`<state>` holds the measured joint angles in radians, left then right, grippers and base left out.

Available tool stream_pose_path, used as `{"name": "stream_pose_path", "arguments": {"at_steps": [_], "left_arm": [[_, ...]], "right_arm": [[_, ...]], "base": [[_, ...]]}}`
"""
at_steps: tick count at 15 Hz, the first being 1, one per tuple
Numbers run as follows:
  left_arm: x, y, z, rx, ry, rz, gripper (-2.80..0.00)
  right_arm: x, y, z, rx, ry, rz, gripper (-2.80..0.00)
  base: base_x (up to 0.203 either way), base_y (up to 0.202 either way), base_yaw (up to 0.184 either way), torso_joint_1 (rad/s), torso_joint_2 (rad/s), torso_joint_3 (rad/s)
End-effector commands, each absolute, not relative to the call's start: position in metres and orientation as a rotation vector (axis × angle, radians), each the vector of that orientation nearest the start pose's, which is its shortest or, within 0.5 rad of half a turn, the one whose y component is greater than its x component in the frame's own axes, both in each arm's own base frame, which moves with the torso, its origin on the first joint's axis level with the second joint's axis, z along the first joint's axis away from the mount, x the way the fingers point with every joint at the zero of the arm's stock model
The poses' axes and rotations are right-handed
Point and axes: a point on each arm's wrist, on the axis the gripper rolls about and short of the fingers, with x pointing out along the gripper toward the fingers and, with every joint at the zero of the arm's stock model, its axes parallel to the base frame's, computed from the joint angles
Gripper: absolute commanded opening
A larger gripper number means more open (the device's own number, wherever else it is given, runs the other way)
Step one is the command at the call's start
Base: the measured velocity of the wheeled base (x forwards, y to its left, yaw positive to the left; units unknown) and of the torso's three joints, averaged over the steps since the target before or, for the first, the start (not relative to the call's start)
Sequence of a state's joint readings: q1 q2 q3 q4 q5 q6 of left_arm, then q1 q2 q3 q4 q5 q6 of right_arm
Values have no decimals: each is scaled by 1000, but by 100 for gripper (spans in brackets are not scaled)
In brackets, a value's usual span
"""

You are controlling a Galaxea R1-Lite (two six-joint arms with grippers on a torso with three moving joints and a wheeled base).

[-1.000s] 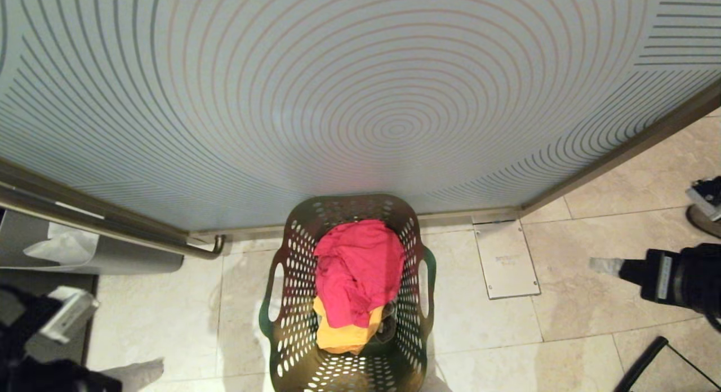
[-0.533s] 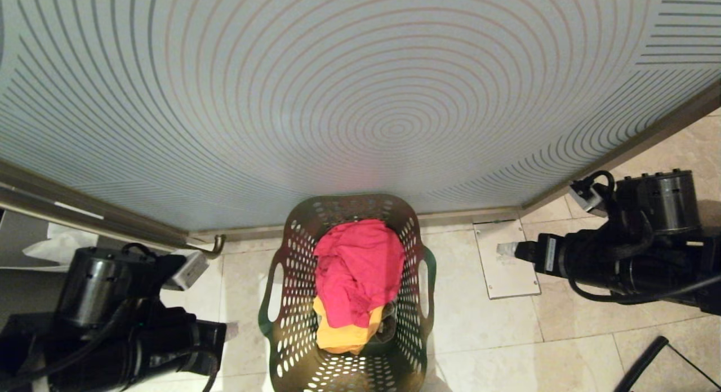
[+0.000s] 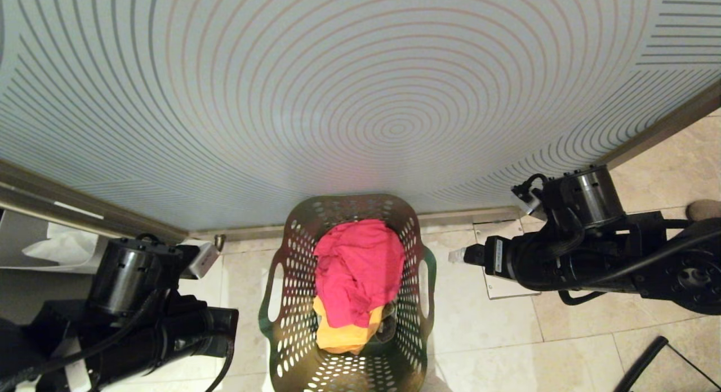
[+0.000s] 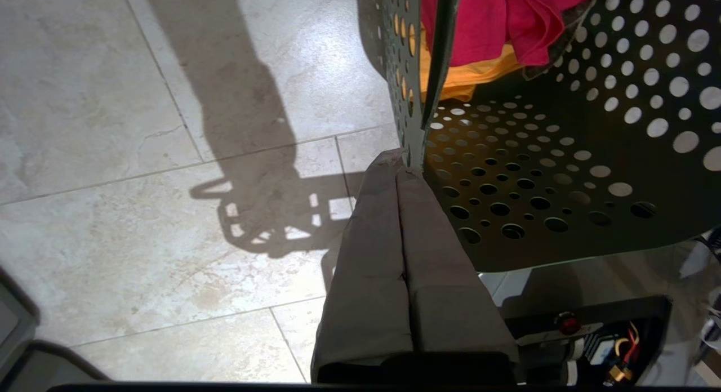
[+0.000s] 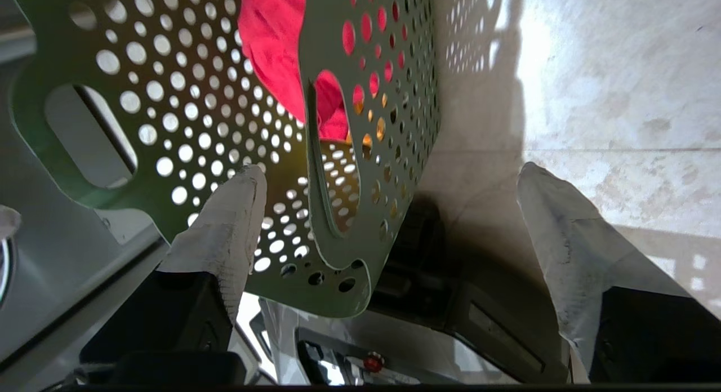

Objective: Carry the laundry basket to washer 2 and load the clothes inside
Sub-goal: Pick up the clothes basket and put it beside the washing machine

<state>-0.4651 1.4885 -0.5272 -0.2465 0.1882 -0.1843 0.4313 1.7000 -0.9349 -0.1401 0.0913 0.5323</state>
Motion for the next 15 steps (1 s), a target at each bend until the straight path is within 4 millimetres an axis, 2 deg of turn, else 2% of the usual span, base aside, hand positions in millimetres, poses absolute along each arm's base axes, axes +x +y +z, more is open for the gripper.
{"name": "stream_pose_path", "arguments": {"at_steps": [1, 3, 5, 7, 9, 10, 15], "left_arm": [[194, -94, 131, 60, 696, -186, -280], [196, -97, 129, 66, 702, -187, -280], [197, -97, 128, 71, 690, -154, -280], [196, -95, 128, 101, 674, -84, -280], [192, -96, 129, 102, 666, -85, -280], [191, -97, 129, 102, 667, -95, 0], [188, -103, 135, 71, 649, -117, 0]], "right_arm": [[276, 132, 165, 394, 762, 328, 0], [281, 135, 157, 396, 785, 328, 0], [284, 139, 158, 429, 808, 380, 0], [286, 149, 152, 436, 844, 403, 0], [288, 158, 143, 430, 877, 407, 0], [289, 161, 142, 430, 882, 408, 0], [293, 162, 144, 435, 869, 411, 0]], "base": [[0, 0, 0, 0, 0, 0], [0, 0, 0, 0, 0, 0], [0, 0, 0, 0, 0, 0], [0, 0, 0, 0, 0, 0], [0, 0, 0, 0, 0, 0], [0, 0, 0, 0, 0, 0], [0, 0, 0, 0, 0, 0]]}}
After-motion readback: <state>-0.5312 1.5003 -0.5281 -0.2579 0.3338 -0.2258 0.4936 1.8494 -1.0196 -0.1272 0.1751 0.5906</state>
